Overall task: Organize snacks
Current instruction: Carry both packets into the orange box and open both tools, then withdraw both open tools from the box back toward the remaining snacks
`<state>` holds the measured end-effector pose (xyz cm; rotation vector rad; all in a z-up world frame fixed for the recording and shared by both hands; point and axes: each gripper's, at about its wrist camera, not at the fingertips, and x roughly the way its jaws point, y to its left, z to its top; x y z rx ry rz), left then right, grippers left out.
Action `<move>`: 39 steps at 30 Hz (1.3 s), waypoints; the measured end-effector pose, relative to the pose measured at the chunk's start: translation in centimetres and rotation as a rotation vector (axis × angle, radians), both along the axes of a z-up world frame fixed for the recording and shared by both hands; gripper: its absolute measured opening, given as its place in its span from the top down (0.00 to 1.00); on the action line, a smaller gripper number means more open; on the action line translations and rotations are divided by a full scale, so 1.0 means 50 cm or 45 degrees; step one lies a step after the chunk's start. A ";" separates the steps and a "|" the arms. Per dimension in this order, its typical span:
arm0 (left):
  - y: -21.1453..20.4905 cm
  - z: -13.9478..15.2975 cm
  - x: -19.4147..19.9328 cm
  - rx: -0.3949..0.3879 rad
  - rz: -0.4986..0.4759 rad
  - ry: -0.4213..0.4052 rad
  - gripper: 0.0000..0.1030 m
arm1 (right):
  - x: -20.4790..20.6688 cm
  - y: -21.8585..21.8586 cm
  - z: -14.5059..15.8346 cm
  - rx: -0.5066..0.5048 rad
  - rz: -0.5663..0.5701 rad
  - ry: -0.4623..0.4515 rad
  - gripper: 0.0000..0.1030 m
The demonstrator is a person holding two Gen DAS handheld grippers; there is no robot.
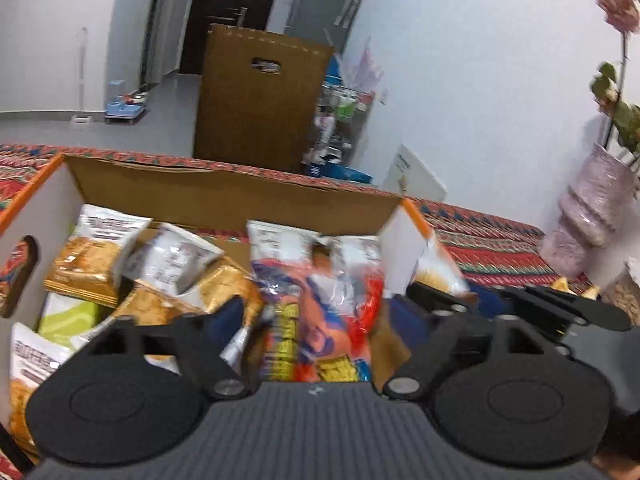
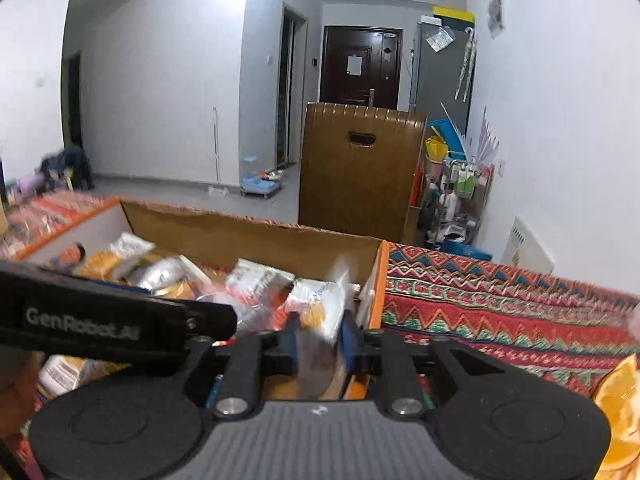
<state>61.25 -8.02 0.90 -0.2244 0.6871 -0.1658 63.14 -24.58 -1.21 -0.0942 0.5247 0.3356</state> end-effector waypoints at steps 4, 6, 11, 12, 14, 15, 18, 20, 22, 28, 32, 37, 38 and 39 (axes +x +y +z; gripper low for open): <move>0.015 0.011 -0.004 -0.003 -0.019 -0.003 0.17 | -0.009 0.002 0.006 0.008 0.004 -0.026 0.63; 0.012 0.023 -0.011 0.014 -0.044 -0.027 0.18 | -0.012 -0.001 0.012 0.014 -0.006 -0.035 0.63; 0.005 0.066 -0.048 0.067 -0.069 -0.134 0.18 | -0.026 -0.028 0.045 0.047 -0.024 -0.055 0.63; 0.008 0.075 -0.056 0.078 -0.073 -0.155 0.17 | -0.030 -0.034 0.054 0.050 -0.037 -0.048 0.62; 0.023 0.092 -0.077 0.097 -0.077 -0.174 0.17 | -0.049 -0.044 0.073 0.064 -0.048 -0.048 0.61; 0.030 0.100 -0.087 0.112 -0.078 -0.173 0.17 | -0.062 -0.049 0.083 0.073 -0.049 -0.058 0.58; 0.066 0.126 -0.137 0.157 -0.072 -0.171 0.17 | -0.118 -0.058 0.115 0.093 -0.040 -0.092 0.53; 0.089 0.144 -0.185 0.185 -0.071 -0.193 0.17 | -0.159 -0.055 0.130 0.068 -0.025 -0.112 0.52; 0.106 0.159 -0.239 0.211 -0.062 -0.231 0.16 | -0.208 -0.049 0.144 0.038 -0.010 -0.128 0.51; 0.134 0.216 -0.408 0.245 -0.035 -0.314 0.14 | -0.370 -0.044 0.188 0.009 0.051 -0.161 0.41; 0.142 0.238 -0.527 0.243 -0.073 -0.376 0.09 | -0.478 -0.040 0.206 -0.013 0.076 -0.174 0.34; 0.148 0.216 -0.662 0.239 -0.092 -0.368 0.07 | -0.610 -0.044 0.193 -0.001 0.092 -0.158 0.26; 0.150 0.207 -0.689 0.230 -0.074 -0.353 0.07 | -0.632 -0.045 0.187 0.004 0.092 -0.150 0.23; 0.151 0.200 -0.710 0.219 -0.061 -0.342 0.07 | -0.660 -0.045 0.178 0.005 0.091 -0.144 0.20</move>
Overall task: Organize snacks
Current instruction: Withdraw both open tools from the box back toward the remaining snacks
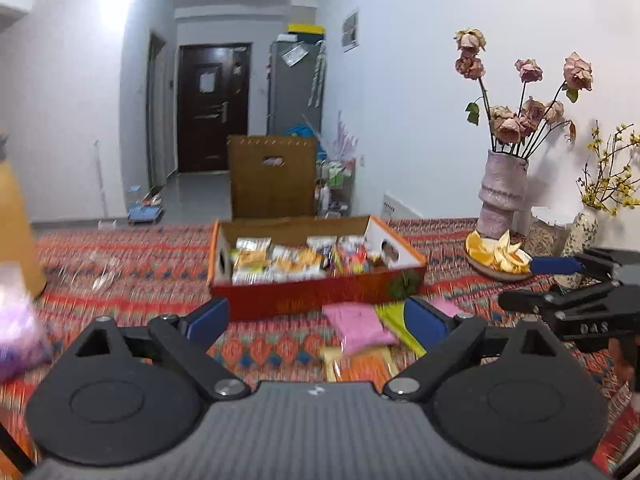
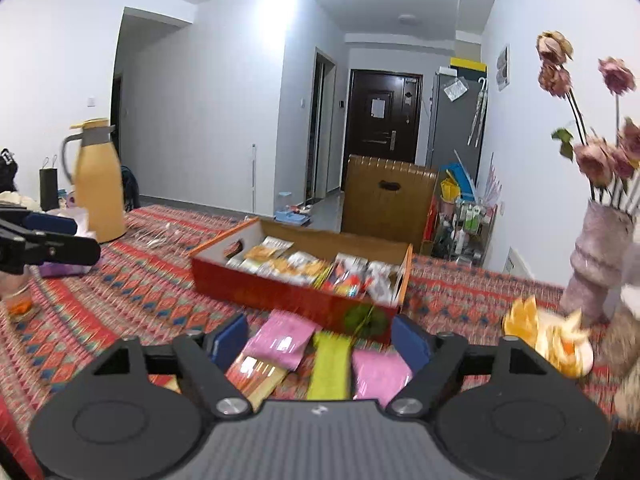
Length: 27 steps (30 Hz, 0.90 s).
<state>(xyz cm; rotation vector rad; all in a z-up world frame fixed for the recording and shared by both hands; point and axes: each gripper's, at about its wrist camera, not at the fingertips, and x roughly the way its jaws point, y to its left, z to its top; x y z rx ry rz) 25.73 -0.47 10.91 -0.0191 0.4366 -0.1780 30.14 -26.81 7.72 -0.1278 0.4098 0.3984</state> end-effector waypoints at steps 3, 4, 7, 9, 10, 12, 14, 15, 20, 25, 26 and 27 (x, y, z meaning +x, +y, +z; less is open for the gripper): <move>0.000 -0.024 -0.061 -0.028 0.015 0.025 0.06 | -0.068 0.000 -0.024 -0.013 -0.017 0.014 0.18; -0.003 -0.034 -0.079 -0.026 0.013 0.036 0.06 | -0.087 0.002 -0.032 -0.010 -0.025 0.020 0.18; -0.003 -0.063 -0.123 -0.050 0.036 0.086 0.06 | -0.136 0.003 -0.057 0.008 -0.051 0.051 0.15; -0.001 -0.085 -0.149 -0.075 0.049 0.130 0.06 | -0.169 0.000 -0.075 0.017 -0.068 0.077 0.15; -0.001 -0.094 -0.159 -0.081 0.052 0.146 0.06 | -0.181 -0.004 -0.081 0.017 -0.072 0.087 0.14; -0.002 -0.118 -0.177 -0.094 0.050 0.192 0.04 | -0.210 -0.011 -0.099 0.008 -0.069 0.113 0.12; -0.010 -0.141 -0.189 -0.069 0.017 0.236 0.04 | -0.234 -0.020 -0.119 0.017 -0.079 0.145 0.11; -0.016 -0.151 -0.194 -0.051 0.013 0.249 0.04 | -0.243 -0.025 -0.127 0.015 -0.094 0.161 0.11; -0.021 -0.182 -0.193 -0.031 0.026 0.324 0.04 | -0.260 -0.044 -0.146 -0.005 -0.147 0.187 0.11; -0.027 -0.184 -0.177 -0.031 0.036 0.334 0.04 | -0.248 -0.060 -0.153 0.024 -0.174 0.205 0.11; -0.029 -0.184 -0.171 -0.030 0.034 0.337 0.04 | -0.243 -0.061 -0.155 0.028 -0.177 0.208 0.11; -0.031 -0.184 -0.166 -0.030 0.035 0.340 0.04 | -0.238 -0.063 -0.157 0.033 -0.180 0.212 0.11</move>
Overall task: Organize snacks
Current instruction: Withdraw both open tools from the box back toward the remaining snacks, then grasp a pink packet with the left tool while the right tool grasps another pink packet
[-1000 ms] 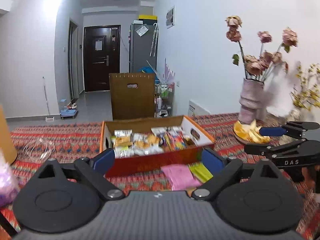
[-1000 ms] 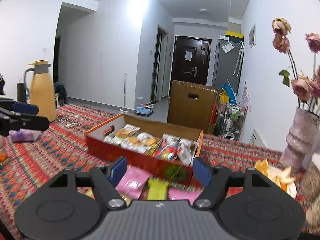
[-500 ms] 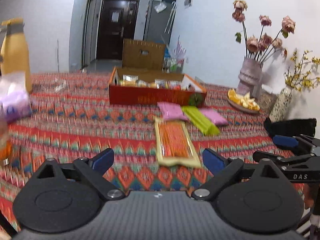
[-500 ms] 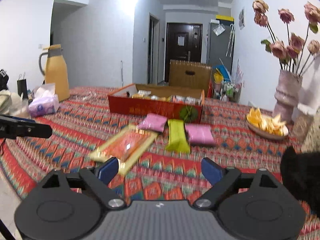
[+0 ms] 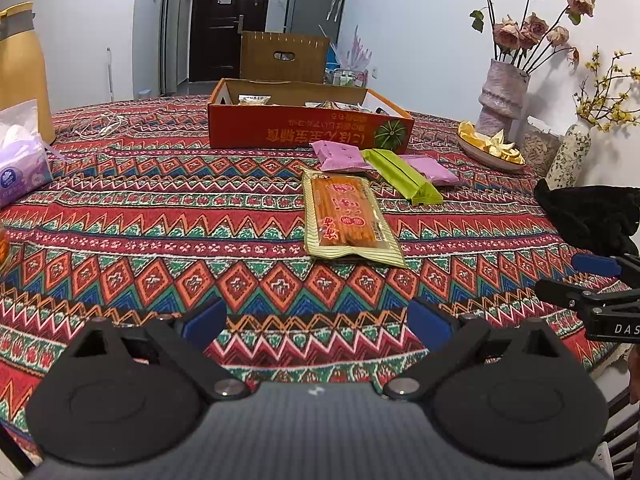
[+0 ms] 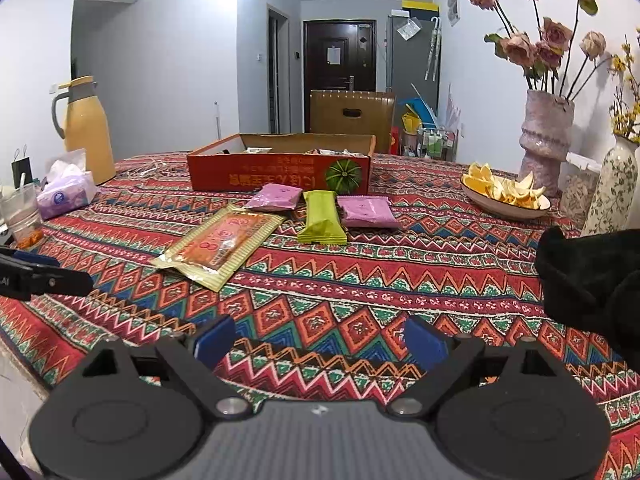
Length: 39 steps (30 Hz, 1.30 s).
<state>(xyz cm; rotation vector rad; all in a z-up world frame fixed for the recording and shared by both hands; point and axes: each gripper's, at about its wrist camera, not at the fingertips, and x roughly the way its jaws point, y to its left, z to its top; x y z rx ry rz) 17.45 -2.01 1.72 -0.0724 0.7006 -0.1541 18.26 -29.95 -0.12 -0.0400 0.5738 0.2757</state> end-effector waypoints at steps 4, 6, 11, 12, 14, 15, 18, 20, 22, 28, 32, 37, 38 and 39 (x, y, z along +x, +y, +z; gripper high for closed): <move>-0.006 -0.005 0.029 0.006 0.006 0.016 0.04 | 0.027 -0.005 -0.003 0.037 -0.006 0.001 0.13; -0.007 -0.005 0.046 0.006 0.008 0.015 0.04 | 0.046 -0.008 -0.001 0.060 0.004 0.003 0.18; -0.017 0.005 0.112 0.025 0.001 -0.015 0.04 | 0.117 0.004 0.017 0.000 0.040 -0.019 0.23; -0.020 0.009 0.127 0.026 -0.003 -0.025 0.04 | 0.137 0.006 0.022 -0.015 0.051 -0.024 0.24; -0.026 0.014 0.158 0.027 -0.015 -0.038 0.04 | 0.176 0.010 0.028 -0.043 0.065 -0.033 0.24; -0.031 0.016 0.178 0.028 -0.024 -0.046 0.04 | 0.196 0.010 0.030 -0.051 0.067 -0.037 0.24; -0.048 0.020 0.236 0.028 -0.053 -0.059 0.05 | 0.269 0.010 0.036 -0.058 0.074 -0.031 0.24; -0.058 0.019 0.281 0.009 -0.075 -0.052 0.05 | 0.322 0.013 0.030 -0.077 0.080 -0.014 0.26; -0.066 0.017 0.327 -0.014 -0.091 -0.045 0.08 | 0.375 0.016 0.020 -0.102 0.074 0.009 0.31; -0.099 -0.011 0.481 -0.029 -0.160 0.038 0.16 | 0.504 0.025 -0.018 -0.159 0.058 0.088 0.31; -0.128 -0.049 0.577 0.004 -0.156 0.118 0.24 | 0.552 0.030 -0.061 -0.158 0.051 0.127 0.31; -0.139 -0.087 0.626 0.042 -0.160 0.140 0.30 | 0.553 0.017 -0.087 -0.083 0.045 0.132 0.35; -0.140 -0.089 0.626 0.042 -0.161 0.120 0.33 | 0.552 0.012 -0.089 -0.058 0.046 0.139 0.37; -0.142 -0.090 0.626 0.045 -0.162 0.105 0.36 | 0.550 0.010 -0.091 -0.049 0.054 0.136 0.39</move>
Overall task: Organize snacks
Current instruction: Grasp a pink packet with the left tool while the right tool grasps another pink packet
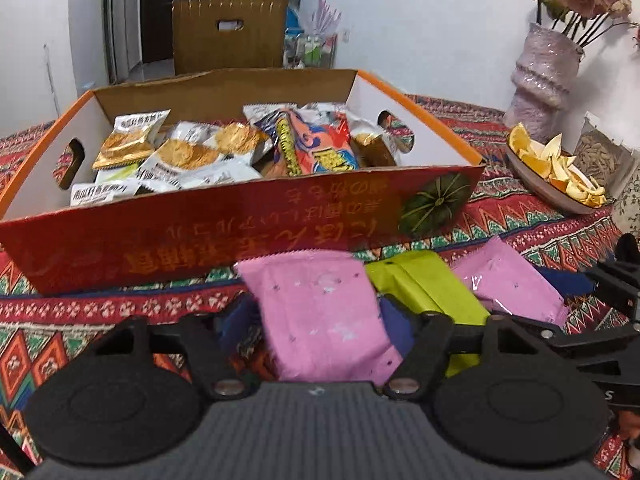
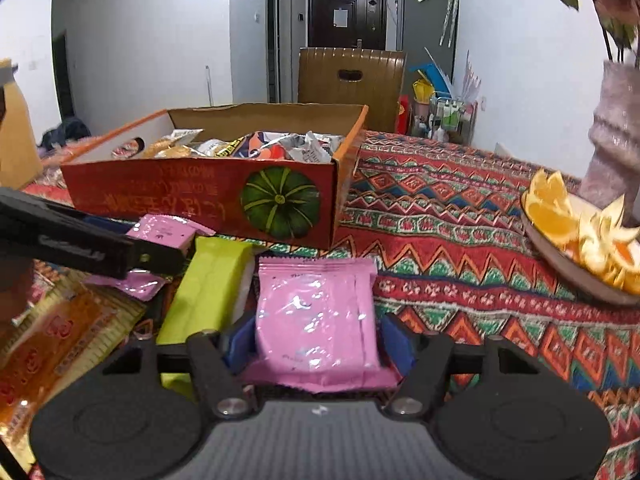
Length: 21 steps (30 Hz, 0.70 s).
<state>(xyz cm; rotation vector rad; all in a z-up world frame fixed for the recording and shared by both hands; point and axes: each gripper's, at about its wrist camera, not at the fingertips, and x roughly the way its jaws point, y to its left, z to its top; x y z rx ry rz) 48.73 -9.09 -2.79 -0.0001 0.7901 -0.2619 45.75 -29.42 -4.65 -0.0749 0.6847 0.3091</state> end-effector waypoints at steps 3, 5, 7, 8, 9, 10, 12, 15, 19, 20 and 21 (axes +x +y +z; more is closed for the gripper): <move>-0.008 -0.003 -0.007 0.025 0.007 -0.034 0.39 | -0.004 0.008 0.001 -0.033 0.010 -0.019 0.40; -0.011 -0.002 -0.013 0.043 0.005 -0.051 0.39 | -0.008 0.013 0.002 -0.053 0.012 -0.032 0.40; -0.010 -0.003 -0.016 0.044 0.006 -0.063 0.39 | -0.011 0.016 0.003 -0.061 0.013 -0.038 0.41; -0.011 -0.003 -0.016 0.047 0.004 -0.066 0.39 | -0.011 0.016 0.003 -0.061 0.012 -0.040 0.41; -0.011 -0.004 -0.017 0.052 0.002 -0.070 0.39 | -0.010 0.014 0.003 -0.057 0.011 -0.040 0.41; -0.011 -0.004 -0.017 0.055 0.001 -0.073 0.39 | -0.010 0.012 0.002 -0.051 0.010 -0.039 0.41; -0.010 -0.003 -0.017 0.053 0.002 -0.073 0.39 | -0.010 0.009 0.003 -0.042 0.008 -0.037 0.41; -0.009 -0.002 -0.017 0.057 0.008 -0.071 0.39 | -0.010 0.007 0.003 -0.041 -0.001 -0.037 0.41; 0.000 0.020 -0.036 0.067 0.045 -0.067 0.39 | -0.014 -0.002 0.003 -0.022 -0.034 -0.031 0.41; 0.004 0.031 -0.047 0.058 0.045 -0.078 0.39 | -0.018 -0.004 0.002 -0.022 -0.048 -0.031 0.41; 0.010 0.044 -0.061 0.049 0.044 -0.090 0.39 | -0.024 -0.007 0.003 -0.022 -0.063 -0.030 0.41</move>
